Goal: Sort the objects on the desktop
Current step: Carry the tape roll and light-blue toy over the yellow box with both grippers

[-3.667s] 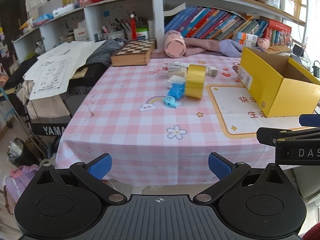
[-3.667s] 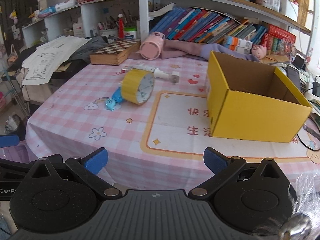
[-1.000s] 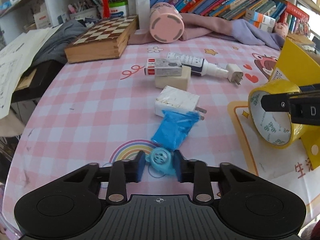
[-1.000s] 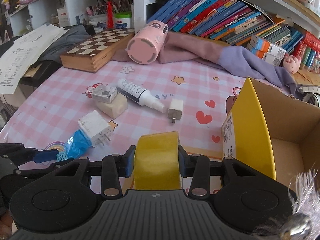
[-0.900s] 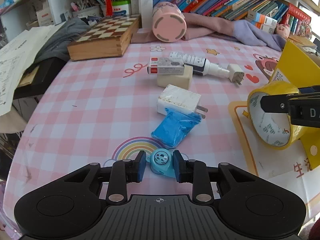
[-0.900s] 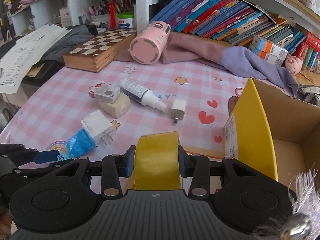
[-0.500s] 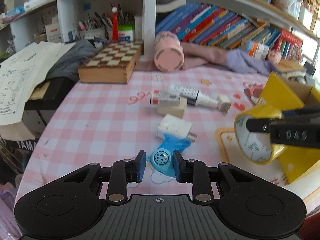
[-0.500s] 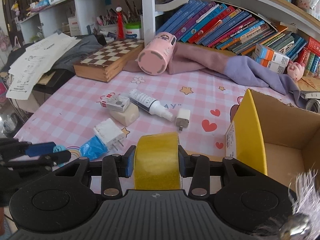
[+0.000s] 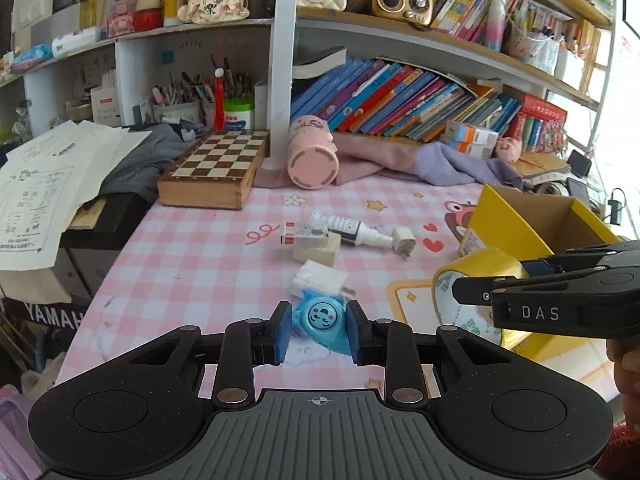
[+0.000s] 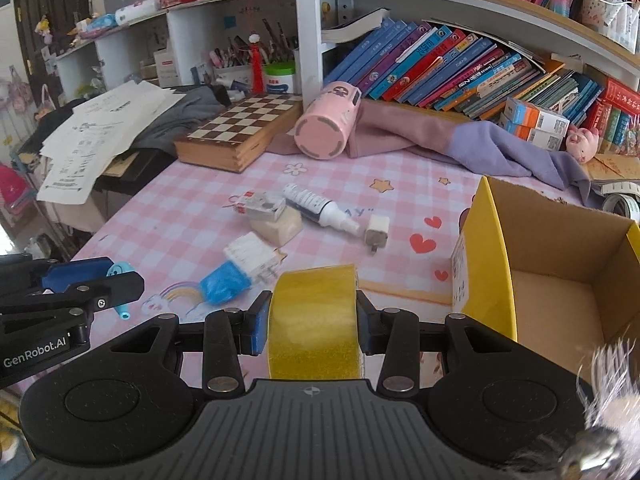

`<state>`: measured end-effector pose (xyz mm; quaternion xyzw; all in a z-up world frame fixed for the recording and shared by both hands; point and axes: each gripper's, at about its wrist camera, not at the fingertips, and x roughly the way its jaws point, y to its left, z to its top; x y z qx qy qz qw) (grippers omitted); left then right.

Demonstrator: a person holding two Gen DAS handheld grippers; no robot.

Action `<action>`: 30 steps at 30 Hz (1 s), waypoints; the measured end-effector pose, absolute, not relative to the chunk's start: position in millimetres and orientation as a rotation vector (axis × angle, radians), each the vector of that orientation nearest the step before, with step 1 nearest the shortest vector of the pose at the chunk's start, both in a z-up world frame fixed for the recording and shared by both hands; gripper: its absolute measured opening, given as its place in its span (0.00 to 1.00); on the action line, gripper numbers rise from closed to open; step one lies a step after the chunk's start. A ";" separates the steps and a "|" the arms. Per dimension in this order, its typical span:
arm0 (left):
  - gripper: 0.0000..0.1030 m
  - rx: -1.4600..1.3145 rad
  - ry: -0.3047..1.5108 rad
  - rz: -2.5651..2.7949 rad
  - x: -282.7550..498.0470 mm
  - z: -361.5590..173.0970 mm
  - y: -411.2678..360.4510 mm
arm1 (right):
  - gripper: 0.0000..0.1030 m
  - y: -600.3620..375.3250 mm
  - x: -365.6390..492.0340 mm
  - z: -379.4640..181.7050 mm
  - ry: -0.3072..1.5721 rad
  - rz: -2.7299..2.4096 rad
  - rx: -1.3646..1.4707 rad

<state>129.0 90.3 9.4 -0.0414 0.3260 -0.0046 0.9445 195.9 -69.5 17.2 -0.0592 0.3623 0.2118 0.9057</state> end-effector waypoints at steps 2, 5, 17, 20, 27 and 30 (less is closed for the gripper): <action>0.26 -0.087 0.664 -0.016 118.4 9.6 89.2 | 0.38 -70.3 185.2 18.2 0.747 0.438 -0.118; 0.27 -0.087 0.660 -0.023 103.0 10.6 87.9 | 0.38 -71.3 168.8 19.0 0.744 0.433 -0.111; 0.26 -0.080 0.633 -0.055 39.0 16.1 75.0 | 0.38 -87.8 96.9 22.5 0.727 0.404 -0.077; 0.26 -0.080 0.633 -0.077 28.2 16.3 69.2 | 0.38 -95.2 81.1 21.3 0.733 0.388 -0.070; 0.26 -0.059 0.631 -0.146 14.5 16.2 49.9 | 0.38 -119.4 53.0 19.3 0.746 0.316 -0.036; 0.27 -0.043 0.629 -0.186 13.0 17.2 39.8 | 0.38 -132.5 42.8 19.1 0.748 0.277 -0.016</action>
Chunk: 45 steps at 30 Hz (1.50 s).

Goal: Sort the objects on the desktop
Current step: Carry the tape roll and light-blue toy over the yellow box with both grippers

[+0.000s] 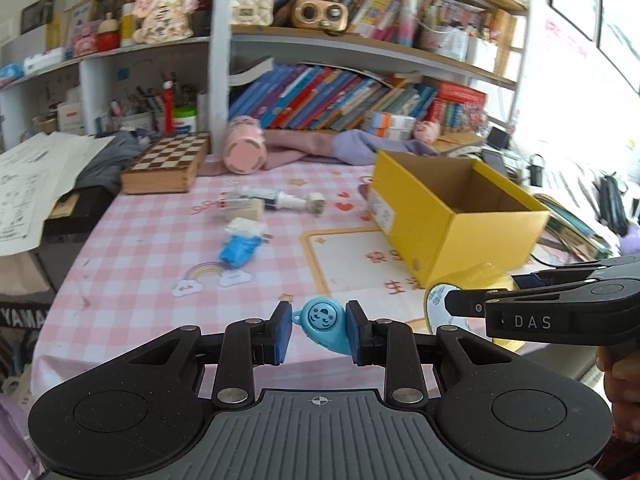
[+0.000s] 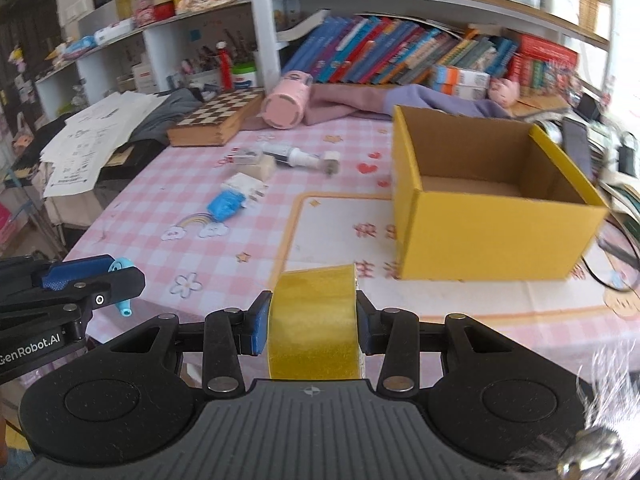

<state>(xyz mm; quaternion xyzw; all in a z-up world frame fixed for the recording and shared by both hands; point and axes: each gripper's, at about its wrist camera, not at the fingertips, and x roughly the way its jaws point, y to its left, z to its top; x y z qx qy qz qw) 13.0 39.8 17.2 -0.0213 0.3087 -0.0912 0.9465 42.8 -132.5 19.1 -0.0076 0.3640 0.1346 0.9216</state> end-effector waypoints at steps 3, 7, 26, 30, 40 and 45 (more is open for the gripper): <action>0.27 -0.027 0.631 -0.237 11.6 16.6 27.3 | 0.38 -146.1 34.2 19.3 0.746 0.233 0.003; 0.26 -0.012 0.630 -0.296 12.9 16.1 10.3 | 0.38 -164.1 23.3 18.4 0.753 0.176 0.025; 0.27 0.085 0.636 -0.527 37.6 15.5 -74.0 | 0.38 -244.5 13.6 16.9 0.773 -0.020 0.114; 0.27 0.101 0.640 -0.552 47.6 14.2 -90.5 | 0.38 -260.6 19.8 15.6 0.776 -0.045 0.128; 0.27 0.115 0.619 -0.608 73.8 15.7 -123.0 | 0.38 -289.9 42.7 15.0 0.778 -0.066 0.141; 0.27 0.111 0.572 -0.607 89.9 23.7 -134.8 | 0.38 -299.9 60.3 24.0 0.717 -0.046 0.119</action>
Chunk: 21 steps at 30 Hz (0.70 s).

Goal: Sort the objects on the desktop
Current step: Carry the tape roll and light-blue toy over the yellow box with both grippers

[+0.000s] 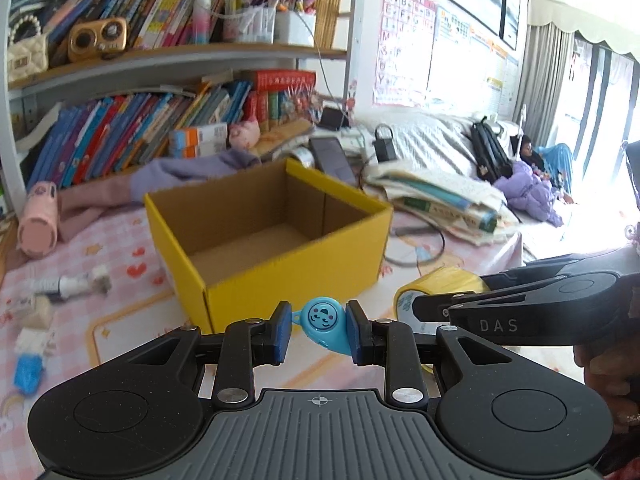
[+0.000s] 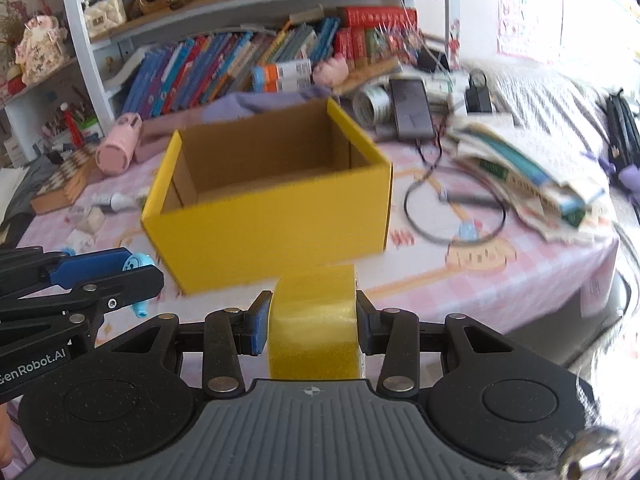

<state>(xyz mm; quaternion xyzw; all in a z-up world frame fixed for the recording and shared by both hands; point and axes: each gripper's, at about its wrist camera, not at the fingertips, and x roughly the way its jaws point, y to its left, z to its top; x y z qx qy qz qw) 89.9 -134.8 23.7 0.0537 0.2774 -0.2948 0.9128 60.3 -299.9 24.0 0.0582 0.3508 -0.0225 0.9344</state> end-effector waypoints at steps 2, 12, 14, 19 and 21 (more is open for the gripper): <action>0.27 0.107 0.542 -0.599 98.6 31.8 -139.0 | 0.38 -303.6 69.9 32.1 0.678 -0.031 0.098; 0.27 0.123 0.471 -0.472 155.2 54.9 -164.2 | 0.38 -327.7 146.4 74.6 0.501 0.125 0.048; 0.27 0.125 0.478 -0.439 167.3 52.2 -169.7 | 0.38 -331.9 165.6 74.3 0.511 0.173 0.047; 0.27 0.155 0.536 -0.339 194.8 33.9 -183.6 | 0.38 -332.4 209.2 58.7 0.575 0.291 0.026; 0.27 0.168 0.562 -0.315 199.3 26.7 -187.8 | 0.38 -330.5 225.4 48.4 0.632 0.333 0.015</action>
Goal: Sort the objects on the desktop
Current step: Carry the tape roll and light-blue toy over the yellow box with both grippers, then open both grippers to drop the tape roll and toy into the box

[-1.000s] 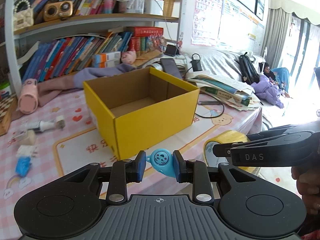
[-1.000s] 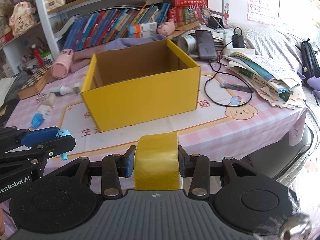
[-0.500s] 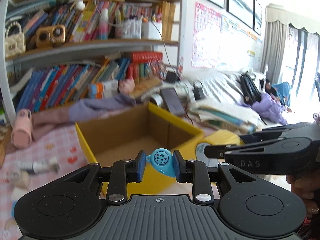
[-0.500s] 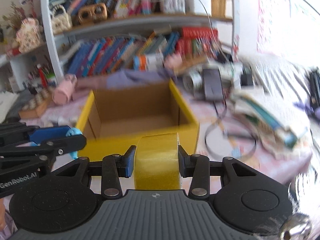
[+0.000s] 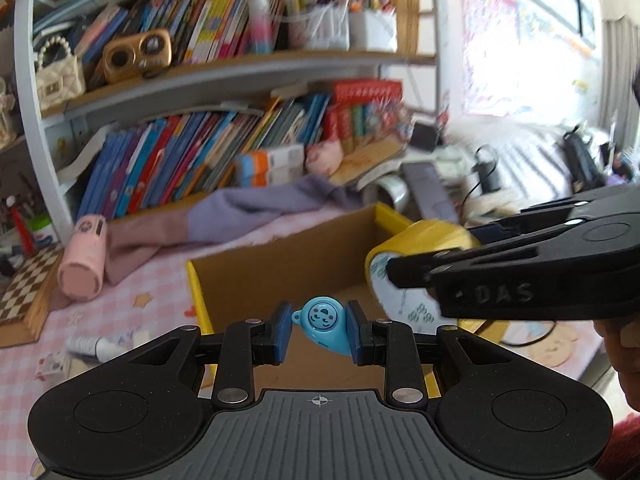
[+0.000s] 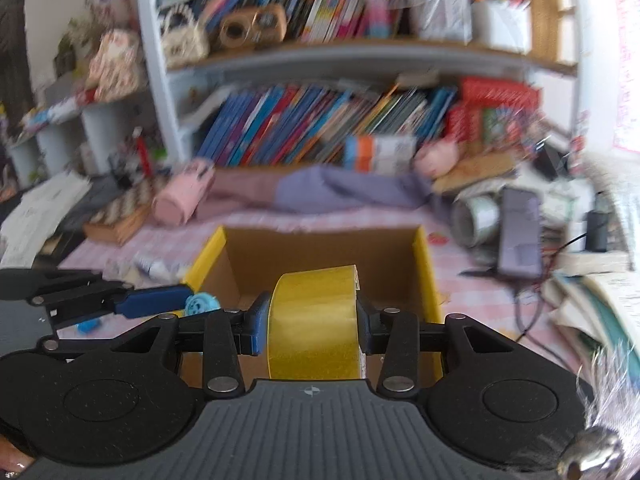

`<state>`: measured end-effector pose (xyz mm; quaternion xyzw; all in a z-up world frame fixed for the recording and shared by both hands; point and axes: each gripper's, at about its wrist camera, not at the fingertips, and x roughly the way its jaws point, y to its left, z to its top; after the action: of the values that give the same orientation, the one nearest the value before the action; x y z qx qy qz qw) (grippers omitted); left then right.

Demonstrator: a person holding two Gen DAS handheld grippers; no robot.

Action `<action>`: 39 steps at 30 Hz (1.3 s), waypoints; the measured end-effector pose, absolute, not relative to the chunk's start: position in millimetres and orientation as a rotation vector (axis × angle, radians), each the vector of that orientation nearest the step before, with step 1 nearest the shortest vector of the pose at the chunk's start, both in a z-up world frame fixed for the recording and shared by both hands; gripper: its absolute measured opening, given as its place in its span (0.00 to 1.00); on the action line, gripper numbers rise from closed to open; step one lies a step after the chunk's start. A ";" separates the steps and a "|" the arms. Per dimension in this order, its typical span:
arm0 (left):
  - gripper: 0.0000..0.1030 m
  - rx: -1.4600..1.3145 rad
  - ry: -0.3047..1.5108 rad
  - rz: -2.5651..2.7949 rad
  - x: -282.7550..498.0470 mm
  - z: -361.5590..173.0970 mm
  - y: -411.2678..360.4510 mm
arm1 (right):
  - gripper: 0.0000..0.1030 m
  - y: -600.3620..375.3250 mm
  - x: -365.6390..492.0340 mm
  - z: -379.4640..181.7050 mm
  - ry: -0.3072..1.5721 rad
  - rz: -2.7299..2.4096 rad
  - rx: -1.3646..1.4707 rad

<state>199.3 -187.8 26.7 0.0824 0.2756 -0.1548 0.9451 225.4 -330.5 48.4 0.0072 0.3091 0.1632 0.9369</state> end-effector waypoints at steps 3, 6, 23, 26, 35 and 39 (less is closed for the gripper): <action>0.27 0.185 0.613 -0.286 207.9 15.1 -195.2 | 0.38 -330.1 246.7 34.1 0.715 0.394 0.014; 0.27 0.205 0.666 -0.254 216.3 5.5 -202.3 | 0.38 -329.6 261.5 20.3 0.775 0.431 -0.001; 0.28 0.154 0.791 -0.175 238.7 -14.1 -208.2 | 0.38 -343.3 300.3 -15.8 0.919 0.482 -0.018; 0.30 0.153 0.804 -0.175 241.0 -14.9 -210.1 | 0.38 -344.5 302.5 -17.7 0.926 0.483 -0.021; 0.62 0.173 0.769 -0.104 239.5 -8.8 -208.0 | 0.45 -347.0 302.8 -10.5 0.890 0.490 0.000; 0.78 0.177 0.738 -0.101 236.1 -1.4 -208.2 | 0.52 -351.5 296.8 -0.1 0.845 0.498 0.020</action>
<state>236.1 -208.2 -1.4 0.0865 0.3601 -0.0494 0.9276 296.8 -351.5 -0.1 0.0096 0.4058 0.2389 0.8821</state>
